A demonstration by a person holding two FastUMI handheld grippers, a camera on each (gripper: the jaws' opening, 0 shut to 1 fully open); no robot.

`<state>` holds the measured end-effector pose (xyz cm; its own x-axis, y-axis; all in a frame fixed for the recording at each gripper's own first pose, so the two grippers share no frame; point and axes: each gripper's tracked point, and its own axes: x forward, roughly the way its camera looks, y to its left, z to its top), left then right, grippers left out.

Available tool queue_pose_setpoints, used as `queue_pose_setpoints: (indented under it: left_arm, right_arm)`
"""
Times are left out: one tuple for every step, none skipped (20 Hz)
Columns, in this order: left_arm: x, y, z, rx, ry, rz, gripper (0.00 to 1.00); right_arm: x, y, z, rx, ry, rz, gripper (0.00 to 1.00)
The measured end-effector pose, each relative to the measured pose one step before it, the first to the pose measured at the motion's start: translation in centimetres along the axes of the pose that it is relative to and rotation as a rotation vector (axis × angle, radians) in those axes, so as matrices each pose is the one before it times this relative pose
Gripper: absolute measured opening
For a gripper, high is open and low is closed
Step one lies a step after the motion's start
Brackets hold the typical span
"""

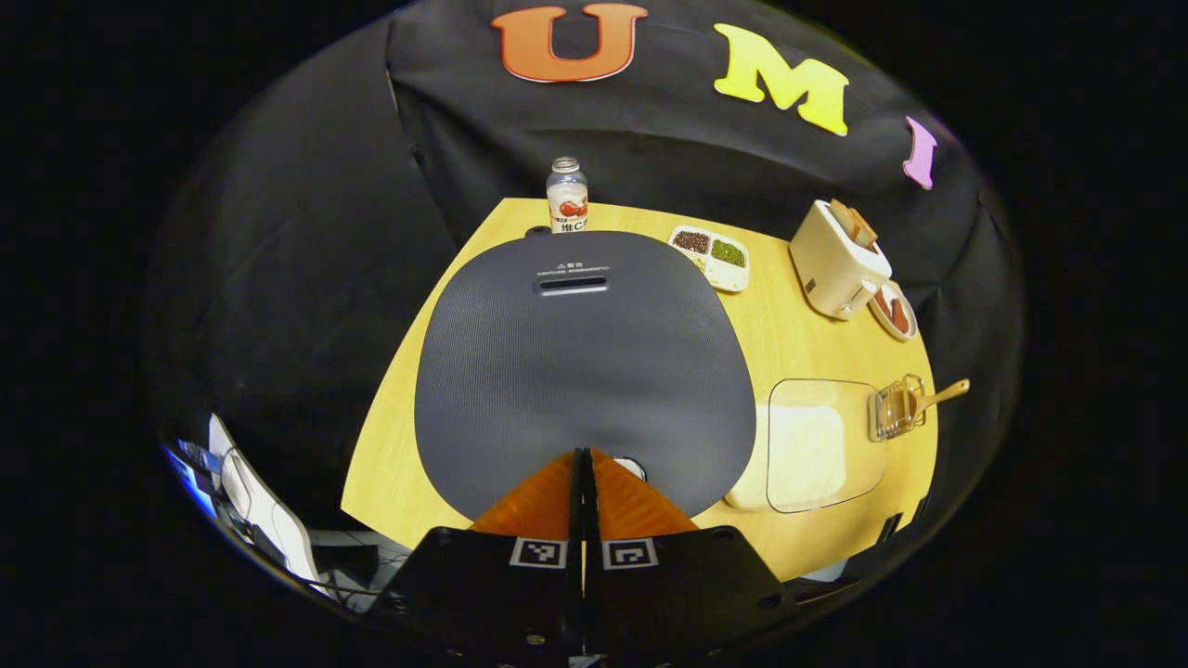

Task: Close the left gripper, press the button to open the rice cooker; take a wooden spoon from the chopstick holder with the right hand, scoop a spoonful of rice and pour it into the rice cooker, then put the wooden spoon back into the chopstick holder.

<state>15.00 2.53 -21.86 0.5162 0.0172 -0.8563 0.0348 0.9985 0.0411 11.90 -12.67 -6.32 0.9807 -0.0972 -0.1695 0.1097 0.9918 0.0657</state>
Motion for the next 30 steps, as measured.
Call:
queue_pose_setpoints:
  left_arm:
    - [-0.171,-0.080,0.140,0.01114,0.00210,0.00095,0.01]
    - [0.624,0.067,-0.049,0.00490,0.00965,-0.00608,0.01]
    - [-0.438,0.063,0.051,-0.00753,-0.00756,-0.00962,0.01]
    - [0.069,-0.036,-0.026,-0.02343,-0.00077,-0.01471,0.01]
    - [-0.170,-0.037,0.013,-0.01547,-0.00161,-0.01689,0.00]
    - [0.051,0.051,-0.094,-0.02313,-0.00307,-0.01776,0.00]
    - [-0.010,-0.023,0.084,-0.01890,-0.00772,-0.01153,0.00]
    - [0.001,-0.031,0.089,-0.01736,-0.01082,-0.00991,0.01]
    - [-0.248,-0.032,0.059,-0.01428,-0.00994,-0.00826,0.00]
    - [-0.400,-0.051,-0.030,-0.01851,-0.00664,-0.00540,0.00]
    - [-0.735,-0.386,-0.041,-0.01382,-0.00394,-0.01884,0.00]
    - [-0.508,-0.121,0.669,0.00610,-0.04049,0.00281,0.00]
    - [-0.969,0.043,0.923,0.01572,-0.05008,0.00449,0.00]
    - [-0.784,-0.134,1.342,0.01820,-0.05635,0.00785,0.00]
    - [-0.763,-0.045,1.699,0.01165,-0.06473,0.00750,0.00]
    - [-0.593,-0.077,1.935,0.00641,-0.07773,0.00271,0.00]
    - [-0.439,-0.222,1.844,0.00435,-0.06949,-0.00239,0.00]
    - [-0.351,-0.193,1.940,0.00180,-0.06275,-0.00083,0.00]
    - [-0.209,0.016,1.633,-0.00428,-0.05348,-0.00228,0.00]
    - [-0.335,-0.047,1.596,-0.00501,-0.05246,-0.00173,0.00]
    - [0.032,-0.112,1.539,-0.00257,-0.05053,-0.00060,0.00]
    - [-0.101,-0.130,1.623,-0.00688,-0.04958,-0.00418,0.00]
    - [-0.013,-0.430,0.812,-0.01577,-0.02922,-0.01093,0.00]
    - [-0.114,-0.419,0.835,-0.01056,-0.02864,-0.00795,0.00]
    - [-0.111,-0.202,0.605,-0.00484,-0.02911,-0.00031,0.00]
    - [-0.269,-0.039,0.748,0.00580,-0.03276,0.01395,0.00]
    - [0.017,0.043,0.758,0.01120,-0.03393,0.01074,0.00]
    - [-0.260,-0.442,0.705,0.00774,-0.03079,-0.00268,0.00]
    - [-0.354,-0.337,0.586,-0.00655,-0.01905,0.00084,0.01]
    - [-0.580,-0.590,0.424,-0.01207,-0.01124,-0.00678,0.01]
  right_arm:
    - [-0.009,0.035,-0.010,-0.00034,0.00026,-0.00041,1.00]
    - [-0.063,0.017,-0.073,-0.00163,0.00221,0.00041,0.98]
    - [-0.062,-0.051,-0.031,0.00056,0.00184,-0.00233,0.98]
    - [-0.123,-0.097,-0.055,0.00205,0.00154,-0.00344,0.98]
    - [-0.106,-0.028,0.063,0.00438,0.00055,0.00128,1.00]
    - [-0.140,0.006,-0.110,0.00686,0.00090,-0.00014,1.00]
    - [-0.130,-0.163,0.030,0.00564,-0.00293,-0.00231,0.98]
    - [-0.115,-0.121,-0.043,0.00246,-0.00205,-0.00241,1.00]
    - [-0.118,-0.191,0.061,-0.00240,0.00116,-0.00672,0.98]
    - [-0.115,-0.391,0.037,-0.00465,-0.00101,-0.00955,1.00]
    - [-0.237,-0.204,0.412,-0.00286,-0.00460,-0.00089,1.00]
    - [-0.127,-0.059,0.166,-0.00370,-0.00538,-0.00139,0.98]
    - [-0.249,-0.296,0.342,-0.00378,-0.00907,-0.00588,0.98]
    - [-0.143,-0.136,0.269,-0.00079,-0.00745,-0.00306,1.00]
    - [-0.132,-0.044,0.266,0.00184,-0.00478,-0.00117,1.00]
    - [-0.053,-0.029,0.095,0.00023,-0.00175,-0.00142,0.98]
    - [-0.052,0.047,0.136,0.00065,-0.00113,0.00071,1.00]
    - [-0.079,0.118,0.139,0.00137,-0.00060,0.00331,1.00]
    - [-0.093,0.065,0.268,0.00021,-0.00164,0.00255,1.00]
    - [-0.076,0.041,0.163,-0.00327,-0.00295,0.00112,1.00]
    - [-0.113,0.055,0.246,-0.00419,-0.00457,0.00123,1.00]
    - [-0.194,0.095,0.183,-0.00348,-0.00255,0.00514,1.00]
    - [-0.152,0.091,0.166,-0.00271,-0.00143,0.00382,1.00]
    - [-0.187,0.032,0.100,-0.00255,-0.00055,0.00402,1.00]
    - [-0.133,-0.005,-0.059,-0.00278,0.00277,0.00184,0.98]
    - [-0.111,-0.093,-0.317,-0.00343,0.00751,-0.00084,1.00]
    - [-0.091,-0.111,-0.346,-0.00530,0.00997,-0.00319,1.00]
    - [-0.138,-0.131,-0.474,-0.00589,0.00977,-0.00195,1.00]
    - [-0.048,-0.185,-0.443,-0.00322,0.00869,-0.00405,0.98]
    - [-0.085,-0.115,-0.318,0.00146,0.00895,-0.00043,0.98]
